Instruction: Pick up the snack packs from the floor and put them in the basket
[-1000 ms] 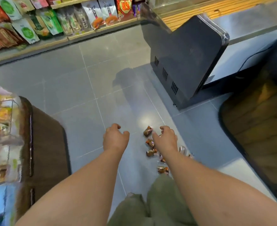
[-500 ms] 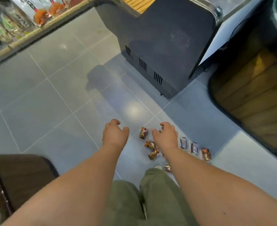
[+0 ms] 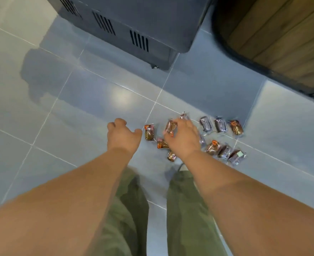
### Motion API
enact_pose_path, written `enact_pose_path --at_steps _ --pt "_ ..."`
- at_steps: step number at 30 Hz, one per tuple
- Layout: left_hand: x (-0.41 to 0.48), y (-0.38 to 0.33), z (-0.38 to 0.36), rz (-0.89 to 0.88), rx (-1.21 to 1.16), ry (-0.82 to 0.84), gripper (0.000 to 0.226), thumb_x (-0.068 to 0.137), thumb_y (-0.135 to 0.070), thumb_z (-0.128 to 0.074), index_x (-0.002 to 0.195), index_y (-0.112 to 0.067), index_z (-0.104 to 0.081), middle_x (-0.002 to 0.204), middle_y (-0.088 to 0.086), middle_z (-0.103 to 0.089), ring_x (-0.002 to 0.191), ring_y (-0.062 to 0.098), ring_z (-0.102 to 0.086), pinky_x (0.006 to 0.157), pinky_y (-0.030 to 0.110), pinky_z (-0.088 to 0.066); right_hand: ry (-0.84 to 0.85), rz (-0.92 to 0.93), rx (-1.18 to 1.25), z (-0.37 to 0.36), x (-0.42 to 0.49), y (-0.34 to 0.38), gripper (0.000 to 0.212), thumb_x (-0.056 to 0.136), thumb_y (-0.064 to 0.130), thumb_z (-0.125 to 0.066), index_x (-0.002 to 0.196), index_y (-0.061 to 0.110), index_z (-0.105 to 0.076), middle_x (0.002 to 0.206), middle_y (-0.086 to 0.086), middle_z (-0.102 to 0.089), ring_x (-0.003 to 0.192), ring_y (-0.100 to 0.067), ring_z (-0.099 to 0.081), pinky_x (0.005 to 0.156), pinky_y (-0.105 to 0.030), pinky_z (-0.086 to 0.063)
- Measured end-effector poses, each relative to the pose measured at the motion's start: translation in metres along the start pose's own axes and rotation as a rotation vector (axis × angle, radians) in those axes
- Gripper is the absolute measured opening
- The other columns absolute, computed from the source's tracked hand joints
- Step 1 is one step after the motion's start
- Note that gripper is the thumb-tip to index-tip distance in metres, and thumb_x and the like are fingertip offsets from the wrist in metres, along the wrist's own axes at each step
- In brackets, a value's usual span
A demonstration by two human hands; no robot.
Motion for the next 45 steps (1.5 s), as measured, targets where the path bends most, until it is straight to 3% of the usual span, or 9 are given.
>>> enact_pose_path --at_steps 8,13,18,26,32,36,45 --pt "0.103 0.057 -0.113 0.031 0.101 0.159 0.059 0.087 -0.031 -0.059 0.136 -0.01 -0.033 0.137 0.01 -0.029 0.113 0.035 -0.05 0.087 0.036 -0.04 0.128 -0.052 -0.138 -0.096 0.106 -0.069 0.07 0.089 0.042 -0.061 0.146 0.017 -0.03 0.151 -0.006 -0.028 0.14 -0.029 -0.021 0.114 -0.037 -0.019" --pt "0.159 0.103 -0.187 0.067 0.171 0.235 0.06 0.089 -0.034 -0.057 0.138 -0.011 -0.031 0.139 0.011 -0.025 0.11 0.036 -0.052 0.083 0.036 -0.04 0.185 -0.1 -0.216 -0.16 0.155 -0.121 0.074 0.085 0.047 -0.061 0.147 0.022 -0.028 0.147 -0.005 -0.03 0.135 -0.032 -0.023 0.11 -0.048 -0.03" --pt "0.21 0.136 -0.253 0.067 0.187 0.249 0.067 0.087 -0.034 -0.06 0.14 -0.013 -0.026 0.138 0.012 -0.025 0.11 0.038 -0.052 0.08 0.036 -0.042 0.248 -0.057 -0.336 -0.223 0.2 -0.162 0.077 0.083 0.05 -0.062 0.146 0.022 -0.028 0.145 -0.007 -0.031 0.133 -0.033 -0.026 0.108 -0.052 -0.03" --pt "0.277 0.166 -0.337 0.063 0.169 0.235 0.076 0.082 -0.036 -0.066 0.139 -0.014 -0.021 0.133 0.015 -0.029 0.113 0.038 -0.05 0.088 0.042 -0.046 0.283 0.155 -0.599 -0.31 0.254 -0.197 0.077 0.081 0.053 -0.062 0.143 0.021 -0.03 0.144 -0.005 -0.032 0.134 -0.028 -0.027 0.105 -0.047 -0.031" --pt "0.307 0.166 -0.374 0.083 0.212 0.197 0.091 0.074 -0.047 -0.073 0.14 -0.012 -0.02 0.136 0.014 -0.03 0.124 0.036 -0.04 0.102 0.041 -0.035 0.233 0.144 -0.715 -0.339 0.286 -0.219 0.071 0.081 0.032 -0.069 0.139 0.027 -0.027 0.141 -0.004 -0.031 0.13 -0.028 -0.031 0.101 -0.049 -0.029" --pt "0.307 0.161 -0.37 0.065 0.136 0.191 0.073 0.084 -0.033 -0.063 0.139 -0.01 -0.021 0.132 0.016 -0.037 0.119 0.04 -0.044 0.1 0.044 -0.039 0.212 0.068 -0.573 -0.328 0.284 -0.218 0.066 0.084 0.036 -0.064 0.137 0.023 -0.027 0.14 -0.006 -0.037 0.127 -0.031 -0.038 0.094 -0.049 -0.035" --pt "0.242 0.117 -0.266 0.023 0.008 0.054 0.07 0.084 -0.033 -0.06 0.141 -0.014 -0.025 0.128 0.016 -0.044 0.114 0.041 -0.049 0.098 0.049 -0.042 -0.042 -0.282 0.024 -0.233 0.218 -0.164 0.068 0.08 0.039 -0.063 0.134 0.022 -0.025 0.132 -0.004 -0.042 0.122 -0.031 -0.042 0.097 -0.052 -0.033"
Point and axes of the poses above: each hand's wrist, its own x-axis towards the middle knuckle, its own z-axis out of the back of the hand, y = z × x, the point moved 4 cm from there along x, towards the middle knuckle
